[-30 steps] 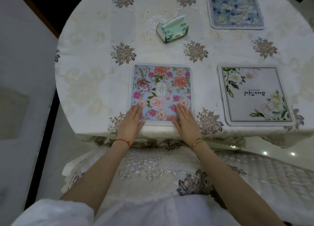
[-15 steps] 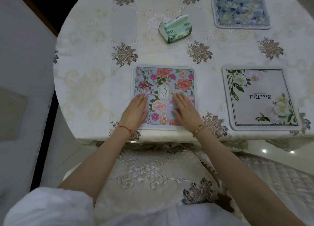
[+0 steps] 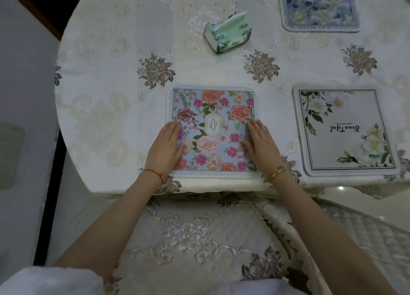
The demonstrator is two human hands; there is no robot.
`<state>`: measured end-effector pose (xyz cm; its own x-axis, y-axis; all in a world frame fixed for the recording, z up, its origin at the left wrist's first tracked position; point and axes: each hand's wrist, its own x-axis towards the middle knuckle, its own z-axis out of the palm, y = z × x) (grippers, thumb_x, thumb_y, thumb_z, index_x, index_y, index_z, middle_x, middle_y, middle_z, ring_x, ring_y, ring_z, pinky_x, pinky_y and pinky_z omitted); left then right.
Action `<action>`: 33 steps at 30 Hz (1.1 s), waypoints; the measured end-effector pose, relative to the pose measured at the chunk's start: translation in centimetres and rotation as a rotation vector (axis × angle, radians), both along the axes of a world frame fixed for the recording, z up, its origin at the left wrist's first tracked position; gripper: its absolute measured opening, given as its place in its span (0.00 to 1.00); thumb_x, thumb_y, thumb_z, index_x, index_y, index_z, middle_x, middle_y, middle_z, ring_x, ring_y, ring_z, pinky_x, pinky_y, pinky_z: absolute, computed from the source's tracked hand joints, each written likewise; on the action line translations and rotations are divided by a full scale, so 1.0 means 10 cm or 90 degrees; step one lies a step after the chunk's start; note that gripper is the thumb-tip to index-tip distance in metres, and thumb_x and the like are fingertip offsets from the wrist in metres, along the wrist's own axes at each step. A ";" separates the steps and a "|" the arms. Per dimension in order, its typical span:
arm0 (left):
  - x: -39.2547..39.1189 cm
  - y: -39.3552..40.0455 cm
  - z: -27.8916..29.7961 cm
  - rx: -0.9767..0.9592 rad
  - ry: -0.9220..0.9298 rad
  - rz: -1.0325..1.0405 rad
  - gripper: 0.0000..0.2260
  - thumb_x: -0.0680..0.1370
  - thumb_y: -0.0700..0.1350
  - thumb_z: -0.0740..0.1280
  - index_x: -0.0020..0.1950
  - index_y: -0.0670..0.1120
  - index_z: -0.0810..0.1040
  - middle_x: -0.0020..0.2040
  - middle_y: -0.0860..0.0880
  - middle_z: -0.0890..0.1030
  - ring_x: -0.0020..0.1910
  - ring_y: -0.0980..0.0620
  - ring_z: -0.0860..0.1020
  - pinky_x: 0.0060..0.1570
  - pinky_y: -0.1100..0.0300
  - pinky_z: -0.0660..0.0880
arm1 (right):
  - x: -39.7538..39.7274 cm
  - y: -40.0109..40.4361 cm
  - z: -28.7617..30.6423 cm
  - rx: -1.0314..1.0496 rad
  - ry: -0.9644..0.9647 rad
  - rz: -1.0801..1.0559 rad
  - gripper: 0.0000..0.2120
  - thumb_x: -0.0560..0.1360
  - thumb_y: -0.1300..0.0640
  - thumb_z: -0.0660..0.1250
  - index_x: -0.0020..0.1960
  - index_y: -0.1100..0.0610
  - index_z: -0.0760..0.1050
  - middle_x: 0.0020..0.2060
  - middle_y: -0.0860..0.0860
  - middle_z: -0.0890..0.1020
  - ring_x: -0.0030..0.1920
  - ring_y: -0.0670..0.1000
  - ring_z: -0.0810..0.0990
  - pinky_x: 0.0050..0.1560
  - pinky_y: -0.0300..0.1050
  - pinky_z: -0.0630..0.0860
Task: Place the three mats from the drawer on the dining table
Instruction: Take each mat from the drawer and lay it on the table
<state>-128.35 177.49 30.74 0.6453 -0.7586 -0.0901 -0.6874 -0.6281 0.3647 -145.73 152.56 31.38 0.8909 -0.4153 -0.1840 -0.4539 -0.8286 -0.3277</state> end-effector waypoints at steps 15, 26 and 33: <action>0.85 -1.04 -0.12 -0.005 0.018 -0.055 0.27 0.82 0.51 0.55 0.77 0.40 0.54 0.78 0.43 0.56 0.77 0.47 0.52 0.76 0.54 0.50 | 1.49 -0.14 -0.17 -0.007 0.022 0.143 0.30 0.82 0.45 0.50 0.78 0.57 0.47 0.78 0.52 0.51 0.77 0.51 0.47 0.77 0.49 0.46; 0.77 -0.49 -0.10 -0.009 0.008 0.018 0.28 0.81 0.50 0.58 0.77 0.39 0.54 0.77 0.41 0.58 0.76 0.44 0.55 0.75 0.52 0.54 | 0.67 -0.49 -0.17 -0.037 0.011 -0.043 0.30 0.82 0.45 0.51 0.77 0.59 0.49 0.77 0.55 0.54 0.77 0.53 0.49 0.77 0.48 0.44; 0.10 -0.37 -0.07 0.004 0.007 -0.085 0.27 0.81 0.48 0.59 0.76 0.40 0.56 0.77 0.42 0.57 0.77 0.45 0.53 0.76 0.54 0.49 | 0.52 0.29 -0.18 0.005 -0.004 0.078 0.29 0.82 0.47 0.53 0.77 0.58 0.49 0.77 0.54 0.52 0.77 0.51 0.47 0.77 0.50 0.47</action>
